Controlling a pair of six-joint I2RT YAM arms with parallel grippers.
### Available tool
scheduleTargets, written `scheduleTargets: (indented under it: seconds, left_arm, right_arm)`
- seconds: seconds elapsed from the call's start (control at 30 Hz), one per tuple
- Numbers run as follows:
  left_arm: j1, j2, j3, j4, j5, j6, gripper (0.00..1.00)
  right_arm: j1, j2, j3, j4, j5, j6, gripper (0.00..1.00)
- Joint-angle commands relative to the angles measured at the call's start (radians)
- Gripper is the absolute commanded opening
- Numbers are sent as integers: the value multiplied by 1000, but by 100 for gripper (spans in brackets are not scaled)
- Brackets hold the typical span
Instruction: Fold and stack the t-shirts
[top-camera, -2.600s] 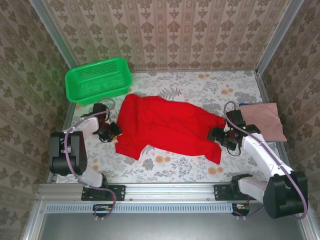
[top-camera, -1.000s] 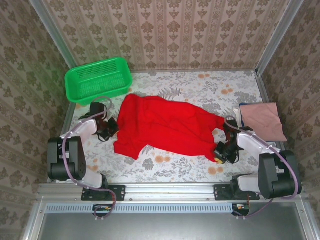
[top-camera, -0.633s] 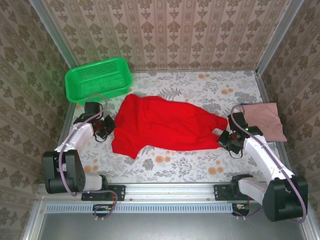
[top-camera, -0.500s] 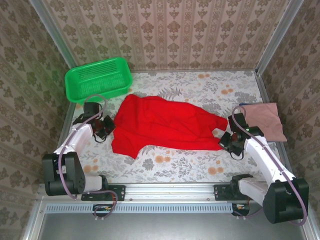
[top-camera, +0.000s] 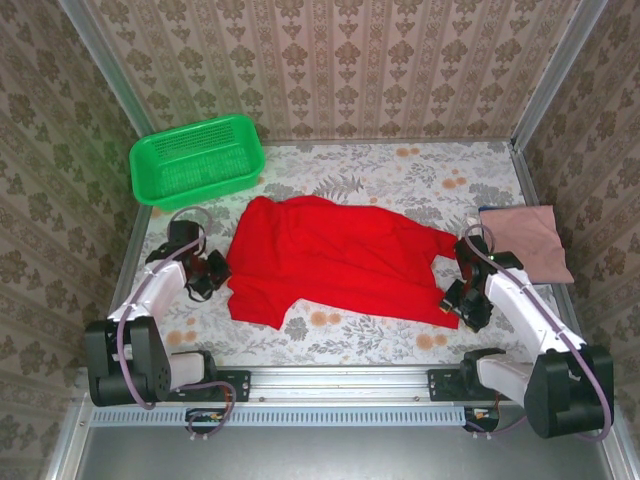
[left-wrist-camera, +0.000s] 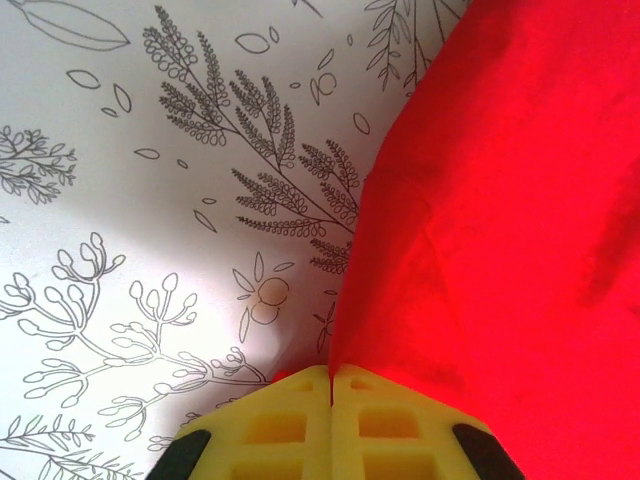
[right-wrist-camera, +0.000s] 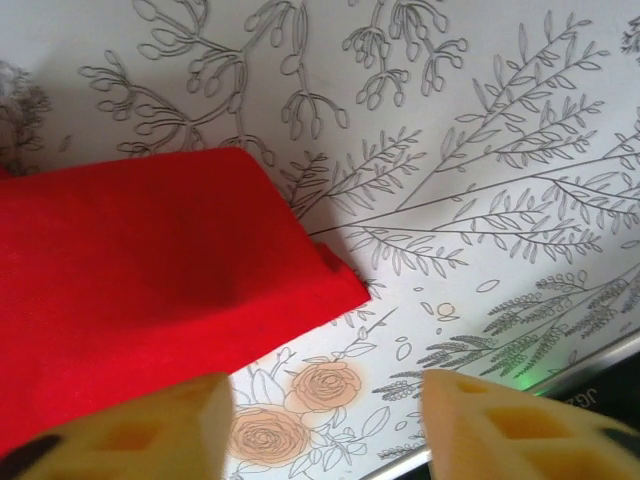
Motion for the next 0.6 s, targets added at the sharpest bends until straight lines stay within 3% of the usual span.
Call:
scheduleTargets:
  seconds: [0.0, 0.13, 0.27, 0.57]
  left_arm:
    - [6, -28, -14, -22, -10, 11, 0]
    - [5, -31, -25, -27, -8, 9, 0]
    - [6, -36, -30, -38, -12, 15, 0]
    - [6, -38, -37, -29, -18, 9, 0]
  right_arm:
    - [0, -64, -19, 20, -30, 7, 61]
    - [-2, -66, -71, 114, -147, -2, 59]
    - [-13, -20, -72, 138, -164, -7, 52]
    - [-73, 62, -67, 235, -191, -34, 62]
